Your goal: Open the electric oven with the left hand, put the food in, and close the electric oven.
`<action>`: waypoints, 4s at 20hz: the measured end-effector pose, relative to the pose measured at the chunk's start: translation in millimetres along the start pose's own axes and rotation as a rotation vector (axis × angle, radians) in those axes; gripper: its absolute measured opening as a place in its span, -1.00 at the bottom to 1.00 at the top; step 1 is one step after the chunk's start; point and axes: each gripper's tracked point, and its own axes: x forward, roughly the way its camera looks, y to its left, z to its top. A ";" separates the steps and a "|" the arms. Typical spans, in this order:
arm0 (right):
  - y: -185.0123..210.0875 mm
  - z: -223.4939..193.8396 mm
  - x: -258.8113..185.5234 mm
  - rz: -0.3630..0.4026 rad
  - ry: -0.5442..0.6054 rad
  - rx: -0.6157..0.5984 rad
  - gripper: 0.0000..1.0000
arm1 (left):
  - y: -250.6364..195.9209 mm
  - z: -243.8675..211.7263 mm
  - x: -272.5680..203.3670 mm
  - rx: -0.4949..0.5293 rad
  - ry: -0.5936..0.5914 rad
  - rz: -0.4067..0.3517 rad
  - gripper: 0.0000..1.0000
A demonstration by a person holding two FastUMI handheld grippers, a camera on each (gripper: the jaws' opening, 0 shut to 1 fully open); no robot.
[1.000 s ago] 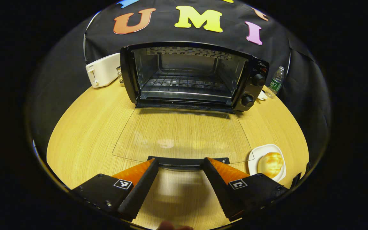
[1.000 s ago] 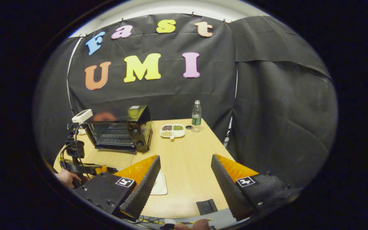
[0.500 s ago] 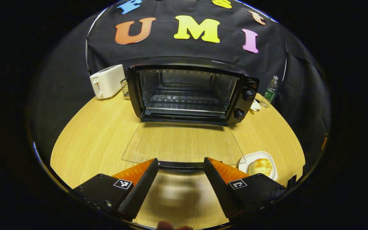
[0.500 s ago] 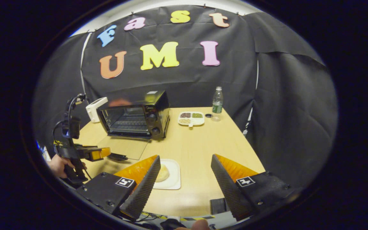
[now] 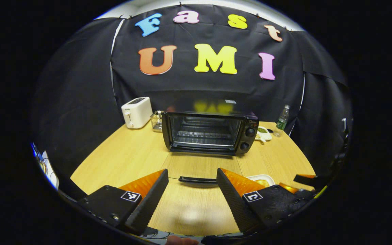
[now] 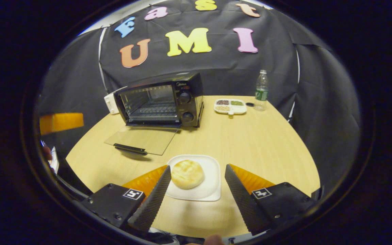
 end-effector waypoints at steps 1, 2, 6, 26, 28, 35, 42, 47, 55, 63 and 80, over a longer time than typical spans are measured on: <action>4.0 -6.1 10.3 0.007 0.016 -0.002 0.96 | 3.8 8.6 -8.6 0.006 -0.014 0.013 0.87; 6.4 -10.9 20.4 0.008 0.028 -0.004 0.97 | 7.7 15.9 -16.1 0.011 -0.029 0.026 0.87; 11.3 -36.8 49.9 -0.011 0.082 -0.025 0.96 | 20.6 49.3 -35.9 -0.001 -0.097 0.059 0.87; 39.4 -19.4 31.4 -0.105 0.078 0.070 0.50 | 39.5 83.1 -3.4 -0.029 -0.125 -0.089 0.87; 52.8 -9.9 25.9 -0.101 0.063 0.112 0.46 | 43.6 87.5 -1.8 -0.028 -0.133 -0.107 0.87; 117.0 62.4 63.6 -0.086 -0.074 0.253 0.46 | 78.5 85.6 -1.5 0.002 -0.125 -0.143 0.87; 161.8 134.7 154.6 -0.098 -0.180 0.498 0.45 | 124.5 76.3 -4.2 0.080 -0.102 -0.148 0.87; 164.1 156.5 218.0 -0.165 -0.227 0.596 0.45 | 164.5 55.5 -6.4 0.113 -0.052 -0.126 0.87; 164.6 161.2 265.4 -0.210 -0.220 0.642 0.48 | 198.8 40.1 -7.4 0.122 -0.017 -0.113 0.87; 177.9 159.9 236.0 -0.203 -0.202 0.594 0.72 | 186.6 44.2 -9.4 0.063 -0.030 -0.126 0.87; 184.1 92.4 88.4 -0.012 -0.123 0.279 0.86 | 101.3 -0.6 -21.2 -0.059 0.043 -0.146 0.87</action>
